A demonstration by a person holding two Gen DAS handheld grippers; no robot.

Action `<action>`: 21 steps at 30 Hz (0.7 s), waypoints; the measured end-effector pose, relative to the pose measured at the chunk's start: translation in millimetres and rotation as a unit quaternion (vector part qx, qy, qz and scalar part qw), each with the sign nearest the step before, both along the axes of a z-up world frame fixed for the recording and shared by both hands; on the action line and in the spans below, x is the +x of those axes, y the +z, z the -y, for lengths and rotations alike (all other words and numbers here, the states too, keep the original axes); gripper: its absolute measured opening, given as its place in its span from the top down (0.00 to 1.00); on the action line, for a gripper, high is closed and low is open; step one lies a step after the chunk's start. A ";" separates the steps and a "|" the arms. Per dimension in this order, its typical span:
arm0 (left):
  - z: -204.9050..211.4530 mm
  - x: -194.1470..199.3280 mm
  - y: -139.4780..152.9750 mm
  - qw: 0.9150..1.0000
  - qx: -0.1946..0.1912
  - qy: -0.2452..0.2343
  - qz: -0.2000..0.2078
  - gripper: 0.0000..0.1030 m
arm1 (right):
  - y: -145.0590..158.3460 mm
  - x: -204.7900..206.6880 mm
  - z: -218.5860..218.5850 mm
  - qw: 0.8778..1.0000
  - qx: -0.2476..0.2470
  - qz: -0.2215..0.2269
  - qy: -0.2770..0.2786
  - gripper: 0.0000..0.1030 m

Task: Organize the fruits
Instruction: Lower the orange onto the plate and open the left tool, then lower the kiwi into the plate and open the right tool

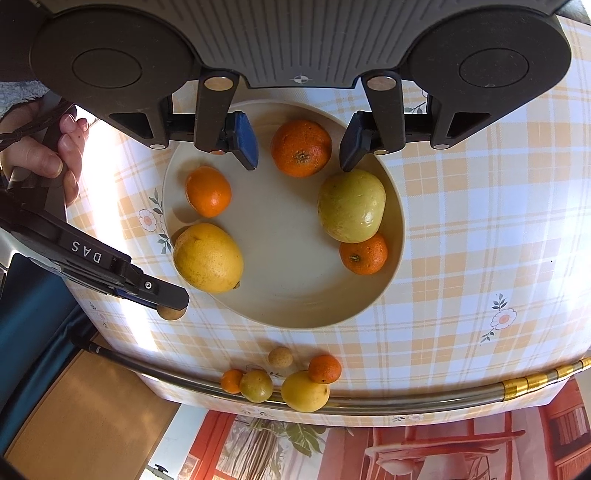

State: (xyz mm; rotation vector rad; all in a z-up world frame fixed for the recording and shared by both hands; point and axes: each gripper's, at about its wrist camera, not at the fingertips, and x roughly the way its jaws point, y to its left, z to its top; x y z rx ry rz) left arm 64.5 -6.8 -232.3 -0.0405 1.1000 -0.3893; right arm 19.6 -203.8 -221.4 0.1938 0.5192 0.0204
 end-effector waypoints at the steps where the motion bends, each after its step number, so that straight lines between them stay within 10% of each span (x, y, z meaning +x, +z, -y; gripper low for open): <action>1: -0.3 -0.9 2.3 1.000 0.001 0.000 0.005 0.50 | 0.1 0.0 0.1 1.000 0.000 0.000 0.000 0.75; 21: -16.6 -7.1 29.0 0.997 0.002 0.028 0.077 0.50 | 5.3 -3.8 -4.4 1.000 -0.009 -0.009 0.006 0.75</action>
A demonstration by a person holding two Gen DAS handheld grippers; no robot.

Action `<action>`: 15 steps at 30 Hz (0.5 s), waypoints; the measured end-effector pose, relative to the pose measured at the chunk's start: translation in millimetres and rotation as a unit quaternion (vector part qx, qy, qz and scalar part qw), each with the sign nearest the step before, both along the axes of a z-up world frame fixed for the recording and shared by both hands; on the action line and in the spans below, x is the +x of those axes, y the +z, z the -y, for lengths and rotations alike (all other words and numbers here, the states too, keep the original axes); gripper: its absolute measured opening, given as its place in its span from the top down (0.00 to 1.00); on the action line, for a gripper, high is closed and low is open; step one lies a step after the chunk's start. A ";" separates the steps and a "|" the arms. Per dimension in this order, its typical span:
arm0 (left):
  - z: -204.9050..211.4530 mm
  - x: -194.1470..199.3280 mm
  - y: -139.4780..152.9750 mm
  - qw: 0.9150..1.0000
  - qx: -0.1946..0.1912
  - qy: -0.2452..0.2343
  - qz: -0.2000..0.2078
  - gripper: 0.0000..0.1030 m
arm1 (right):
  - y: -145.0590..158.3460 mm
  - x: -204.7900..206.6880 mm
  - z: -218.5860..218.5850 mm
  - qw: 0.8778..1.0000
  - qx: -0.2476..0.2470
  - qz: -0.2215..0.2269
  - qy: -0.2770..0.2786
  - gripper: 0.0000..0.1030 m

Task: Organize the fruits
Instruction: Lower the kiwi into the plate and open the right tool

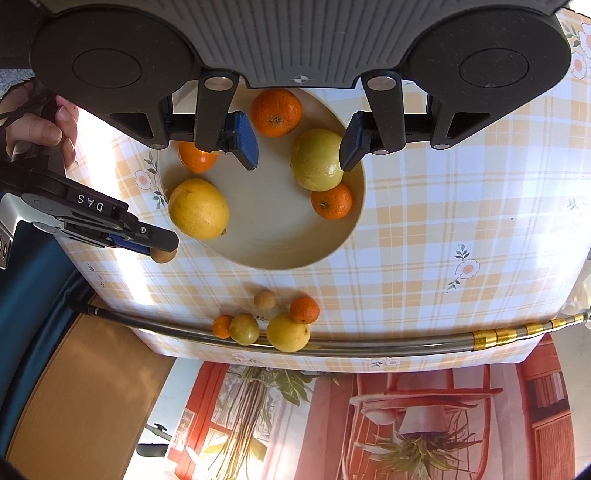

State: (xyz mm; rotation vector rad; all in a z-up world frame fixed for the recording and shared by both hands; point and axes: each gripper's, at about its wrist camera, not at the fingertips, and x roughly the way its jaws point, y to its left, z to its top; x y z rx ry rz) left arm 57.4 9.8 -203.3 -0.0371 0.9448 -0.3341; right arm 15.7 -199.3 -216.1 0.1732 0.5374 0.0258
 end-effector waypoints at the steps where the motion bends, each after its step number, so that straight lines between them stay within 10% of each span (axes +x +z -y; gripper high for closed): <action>1: -1.4 0.9 1.3 1.000 0.000 0.004 0.004 0.50 | -0.5 1.4 0.3 1.000 0.000 -0.001 0.001 0.75; 15: -21.7 21.8 3.1 0.995 -0.010 0.083 0.047 0.50 | -12.2 40.3 -4.0 0.999 -0.002 -0.029 0.029 0.75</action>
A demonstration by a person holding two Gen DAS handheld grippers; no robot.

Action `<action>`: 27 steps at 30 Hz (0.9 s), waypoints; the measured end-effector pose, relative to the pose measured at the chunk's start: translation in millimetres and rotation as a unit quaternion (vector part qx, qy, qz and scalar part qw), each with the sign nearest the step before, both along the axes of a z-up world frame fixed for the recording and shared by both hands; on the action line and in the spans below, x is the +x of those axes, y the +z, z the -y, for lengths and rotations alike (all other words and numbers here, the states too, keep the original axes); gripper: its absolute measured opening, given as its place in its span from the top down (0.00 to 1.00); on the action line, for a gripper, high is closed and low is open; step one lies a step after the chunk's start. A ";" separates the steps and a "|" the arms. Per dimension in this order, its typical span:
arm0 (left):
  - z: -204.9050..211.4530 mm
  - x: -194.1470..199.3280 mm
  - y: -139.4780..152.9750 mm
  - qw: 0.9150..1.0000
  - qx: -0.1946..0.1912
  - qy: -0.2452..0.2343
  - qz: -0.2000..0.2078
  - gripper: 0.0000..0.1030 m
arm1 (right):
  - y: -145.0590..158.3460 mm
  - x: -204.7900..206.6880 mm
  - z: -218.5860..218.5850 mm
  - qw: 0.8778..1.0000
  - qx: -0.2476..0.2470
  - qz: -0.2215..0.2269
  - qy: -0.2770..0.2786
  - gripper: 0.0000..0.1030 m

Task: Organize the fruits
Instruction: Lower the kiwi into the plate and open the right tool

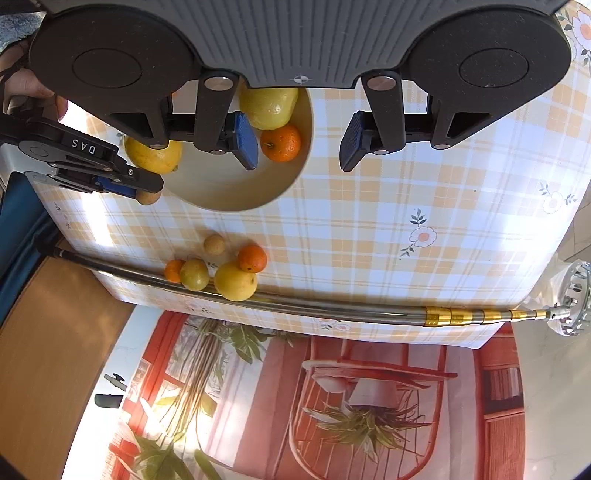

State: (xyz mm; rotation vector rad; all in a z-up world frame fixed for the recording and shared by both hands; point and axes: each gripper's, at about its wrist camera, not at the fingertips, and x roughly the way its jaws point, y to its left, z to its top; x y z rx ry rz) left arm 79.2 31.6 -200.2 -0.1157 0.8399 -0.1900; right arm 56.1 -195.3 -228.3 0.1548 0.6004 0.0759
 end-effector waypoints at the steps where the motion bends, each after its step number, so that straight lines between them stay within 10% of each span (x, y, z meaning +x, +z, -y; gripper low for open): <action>1: -1.3 0.4 -0.9 1.000 -0.001 0.004 0.000 0.50 | -0.8 2.1 0.1 1.000 0.001 -0.001 0.002 0.75; 16: -3.6 -0.2 -7.9 1.000 -0.004 0.013 0.000 0.50 | -6.0 9.5 3.3 1.000 0.005 -0.011 -0.006 0.73; 27: 1.8 -2.7 -10.3 1.000 0.003 0.003 -0.003 0.50 | -10.3 8.4 16.5 0.998 0.046 -0.022 -0.025 0.52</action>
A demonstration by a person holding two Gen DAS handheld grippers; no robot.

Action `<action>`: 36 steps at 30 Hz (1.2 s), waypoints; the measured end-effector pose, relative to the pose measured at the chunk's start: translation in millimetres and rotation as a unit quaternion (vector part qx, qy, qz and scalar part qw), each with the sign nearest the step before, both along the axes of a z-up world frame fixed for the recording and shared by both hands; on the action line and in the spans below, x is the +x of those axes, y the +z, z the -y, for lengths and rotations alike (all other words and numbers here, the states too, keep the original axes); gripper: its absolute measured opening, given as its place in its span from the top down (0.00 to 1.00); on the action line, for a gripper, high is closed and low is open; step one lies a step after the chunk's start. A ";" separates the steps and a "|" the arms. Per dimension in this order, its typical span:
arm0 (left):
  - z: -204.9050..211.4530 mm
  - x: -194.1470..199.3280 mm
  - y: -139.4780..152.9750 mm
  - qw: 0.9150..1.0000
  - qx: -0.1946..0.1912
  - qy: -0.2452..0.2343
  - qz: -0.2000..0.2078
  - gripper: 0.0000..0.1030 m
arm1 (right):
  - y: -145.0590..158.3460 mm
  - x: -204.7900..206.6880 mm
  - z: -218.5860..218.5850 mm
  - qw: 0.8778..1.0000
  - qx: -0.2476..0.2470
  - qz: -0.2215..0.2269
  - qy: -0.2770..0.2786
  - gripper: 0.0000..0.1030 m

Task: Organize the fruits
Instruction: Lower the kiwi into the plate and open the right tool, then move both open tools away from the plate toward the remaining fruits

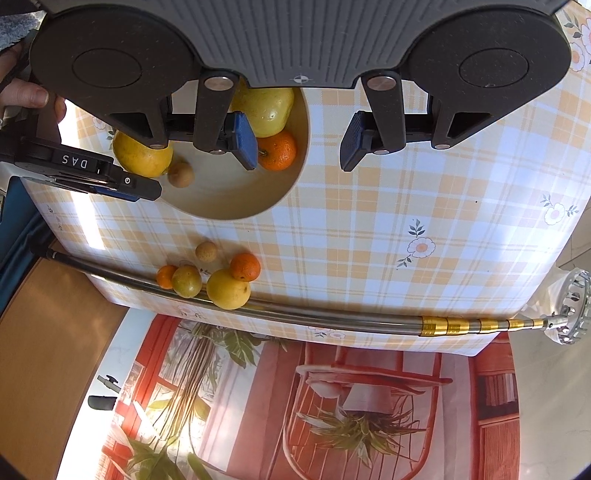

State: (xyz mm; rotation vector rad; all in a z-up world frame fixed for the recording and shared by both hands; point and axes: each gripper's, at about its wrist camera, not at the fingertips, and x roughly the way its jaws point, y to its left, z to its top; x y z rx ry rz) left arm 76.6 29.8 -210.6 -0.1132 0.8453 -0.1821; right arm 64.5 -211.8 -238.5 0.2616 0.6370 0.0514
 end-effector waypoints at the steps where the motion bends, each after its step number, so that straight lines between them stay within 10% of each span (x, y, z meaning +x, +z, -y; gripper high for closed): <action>1: 0.5 0.1 -0.2 1.000 0.000 0.000 0.000 0.50 | -0.2 -0.6 0.0 1.000 0.001 0.001 -0.001 0.52; 17: 1.3 -1.6 -0.8 1.000 0.013 0.008 0.015 0.50 | -4.1 -18.2 29.4 0.987 -0.074 0.080 -0.116 0.40; 36: 6.1 6.2 -2.9 1.000 0.023 0.009 0.018 0.50 | -19.9 -25.9 42.1 0.985 -0.041 0.086 -0.144 0.40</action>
